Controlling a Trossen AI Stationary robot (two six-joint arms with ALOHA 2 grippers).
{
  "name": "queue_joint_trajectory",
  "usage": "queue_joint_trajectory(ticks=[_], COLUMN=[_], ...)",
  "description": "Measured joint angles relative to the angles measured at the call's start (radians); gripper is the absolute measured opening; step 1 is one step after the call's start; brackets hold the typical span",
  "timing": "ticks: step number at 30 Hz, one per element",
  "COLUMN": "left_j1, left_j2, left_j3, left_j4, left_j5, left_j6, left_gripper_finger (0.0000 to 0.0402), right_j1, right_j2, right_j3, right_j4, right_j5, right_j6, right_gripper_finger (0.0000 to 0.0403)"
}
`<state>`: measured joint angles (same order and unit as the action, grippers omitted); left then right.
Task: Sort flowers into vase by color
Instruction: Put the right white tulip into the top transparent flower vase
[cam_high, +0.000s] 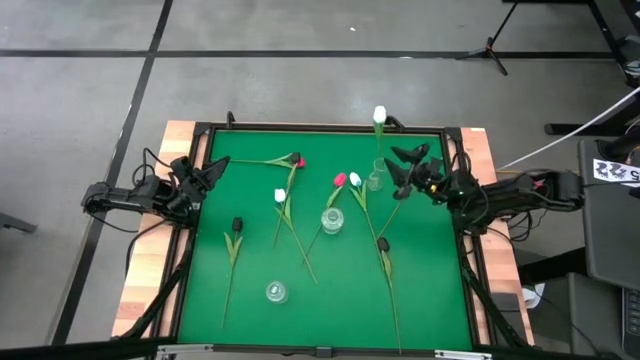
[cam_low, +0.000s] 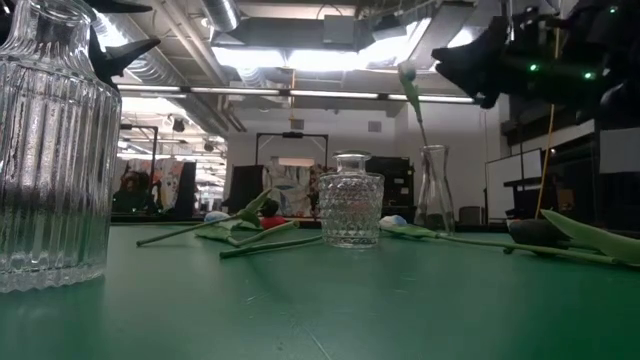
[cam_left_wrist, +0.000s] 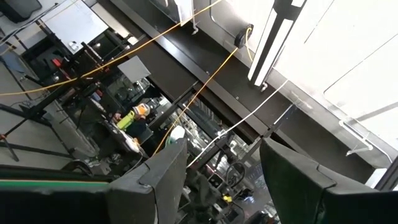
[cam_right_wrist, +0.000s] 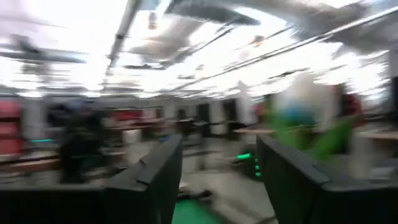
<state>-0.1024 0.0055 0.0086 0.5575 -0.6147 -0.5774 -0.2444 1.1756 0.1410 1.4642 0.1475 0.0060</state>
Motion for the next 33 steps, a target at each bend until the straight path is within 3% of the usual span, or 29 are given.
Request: queue_joint_trajectory(ticks=[3,6,11,16,19,22,33], left_j1=[0.000,0.000,0.000,0.000,0.000,0.000,0.000], left_j2=[0.000,0.000,0.000,0.000,0.000,0.000,0.000], left_j3=[0.000,0.000,0.000,0.000,0.000,0.000,0.000], left_j4=[0.000,0.000,0.000,0.000,0.000,0.000,-0.001], left_j5=[0.000,0.000,0.000,0.000,0.000,0.000,0.000], left_j6=[-0.001,-0.001,-0.001,-0.001,0.000,0.000,0.000], left_gripper_finger=[0.0200,0.0200,0.0200,0.0200,0.0200,0.0200,0.0200], right_j1=[0.068,0.173,0.330,0.423,0.447,0.450,0.518], right_j2=[-0.051,-0.092,-0.137,-0.118,-0.076,-0.023,0.259], right_j3=[0.000,0.003,0.084,0.290,0.403,0.464,0.470], right_j4=[-0.140,-0.321,-0.778,-1.369,-1.617,-1.679,-1.555], right_j5=[-0.049,-0.014,0.156,0.346,0.470,0.516,0.588], right_j6=[0.071,0.109,0.228,0.334,0.364,0.387,0.623], right_gripper_finger=[0.0204,0.0205,0.0205,0.0205,0.0205,0.0205,0.0205])
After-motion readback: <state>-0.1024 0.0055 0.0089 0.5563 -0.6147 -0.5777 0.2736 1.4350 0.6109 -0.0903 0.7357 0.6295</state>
